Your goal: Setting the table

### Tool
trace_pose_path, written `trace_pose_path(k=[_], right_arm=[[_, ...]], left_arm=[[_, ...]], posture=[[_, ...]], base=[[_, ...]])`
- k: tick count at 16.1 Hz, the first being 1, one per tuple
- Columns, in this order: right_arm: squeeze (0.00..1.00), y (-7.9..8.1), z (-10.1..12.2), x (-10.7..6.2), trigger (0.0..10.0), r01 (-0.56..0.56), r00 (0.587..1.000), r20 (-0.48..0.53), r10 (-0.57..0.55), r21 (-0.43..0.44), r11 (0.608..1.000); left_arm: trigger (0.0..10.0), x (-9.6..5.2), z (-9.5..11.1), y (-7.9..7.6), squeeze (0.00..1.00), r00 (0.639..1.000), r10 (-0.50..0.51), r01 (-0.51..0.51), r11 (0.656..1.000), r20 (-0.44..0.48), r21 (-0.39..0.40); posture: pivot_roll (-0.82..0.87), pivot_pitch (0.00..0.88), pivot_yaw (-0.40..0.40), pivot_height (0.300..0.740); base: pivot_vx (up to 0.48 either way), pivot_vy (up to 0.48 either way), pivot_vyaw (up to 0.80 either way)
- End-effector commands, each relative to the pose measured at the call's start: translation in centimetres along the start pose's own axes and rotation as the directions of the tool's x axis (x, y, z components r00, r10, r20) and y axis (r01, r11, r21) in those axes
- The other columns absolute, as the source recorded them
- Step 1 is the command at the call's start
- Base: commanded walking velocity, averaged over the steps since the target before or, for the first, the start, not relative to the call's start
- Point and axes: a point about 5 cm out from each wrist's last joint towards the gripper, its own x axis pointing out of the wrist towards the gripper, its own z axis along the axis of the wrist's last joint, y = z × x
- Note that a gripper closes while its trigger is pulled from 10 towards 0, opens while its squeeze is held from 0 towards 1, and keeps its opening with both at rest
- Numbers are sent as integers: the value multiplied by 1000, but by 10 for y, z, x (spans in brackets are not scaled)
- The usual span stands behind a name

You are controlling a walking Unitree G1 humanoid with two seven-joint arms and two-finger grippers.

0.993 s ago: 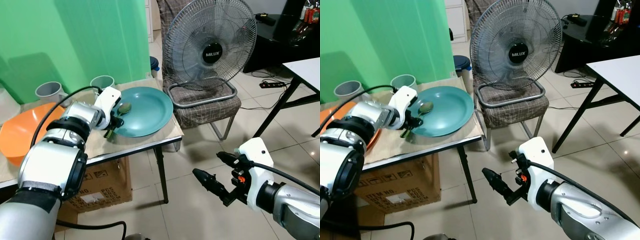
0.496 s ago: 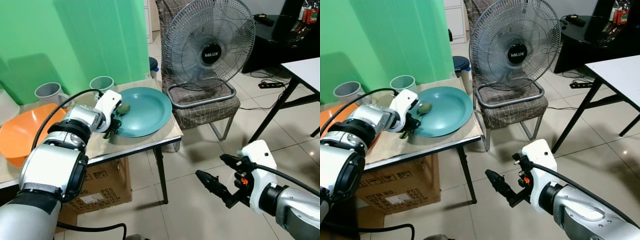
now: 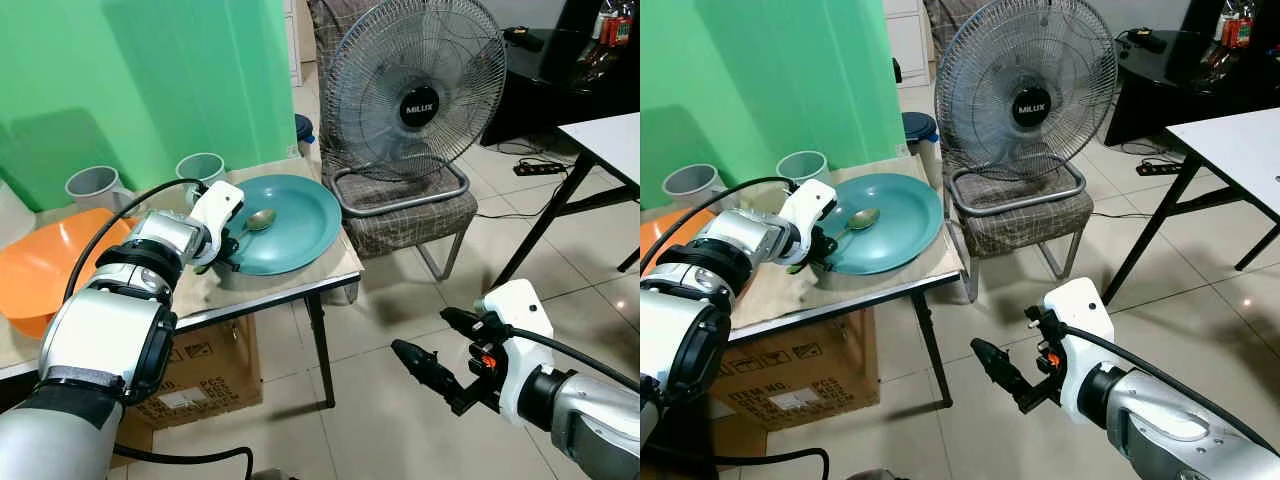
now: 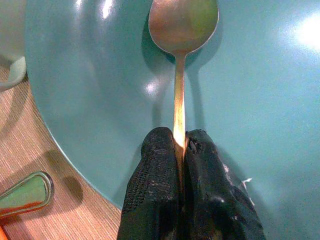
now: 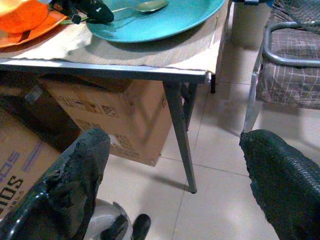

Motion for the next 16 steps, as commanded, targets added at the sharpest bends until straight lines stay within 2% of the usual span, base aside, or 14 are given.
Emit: trace_pose_path(k=[1,4,7,9,11,12,13,15,16], right_arm=[[0,3,4,0,10000,-20,1000,24,20,0,1000],[0,6,6,-3,10000,-79,996,51,78,4,997],[0,-3,17,-8,10000,-68,993,95,72,-39,997],[0,-10,21,-9,10000,-8,991,133,13,-41,999],[0,-13,24,-8,10000,73,978,200,-67,-21,997],[0,-13,24,-8,10000,73,978,200,-67,-21,997],[0,-15,26,-8,10000,111,967,234,-106,-10,994],[0,-20,30,-7,10000,244,919,316,-234,9,970],[0,-21,32,-5,10000,291,893,349,-285,38,956]], left_arm=[[0,-1,-4,5,0,1000,21,-21,1000,-12,3],[0,-3,1,7,0,999,35,-35,999,10,0],[0,-13,23,12,0,995,55,-57,998,86,20],[0,-22,45,13,0,980,37,-34,999,196,-19],[0,-31,76,3,0,927,-50,59,998,372,-13],[0,-31,76,3,0,927,-50,59,998,372,-13],[0,-35,88,-3,0,889,-72,91,996,452,-20],[0,-41,110,-33,0,737,-211,242,970,642,41],[0,-43,111,-43,0,680,-223,242,967,698,73]], posture=[[-116,2,93,740],[-112,0,98,740],[-106,0,110,740],[-106,0,117,740],[-103,0,125,740],[-103,0,125,740],[-103,0,129,740],[-101,0,135,740],[-101,0,136,740]], base=[[0,0,0],[0,0,0],[0,0,0],[0,0,0],[0,0,0],[0,0,0],[0,0,0],[0,0,0],[0,0,0]])
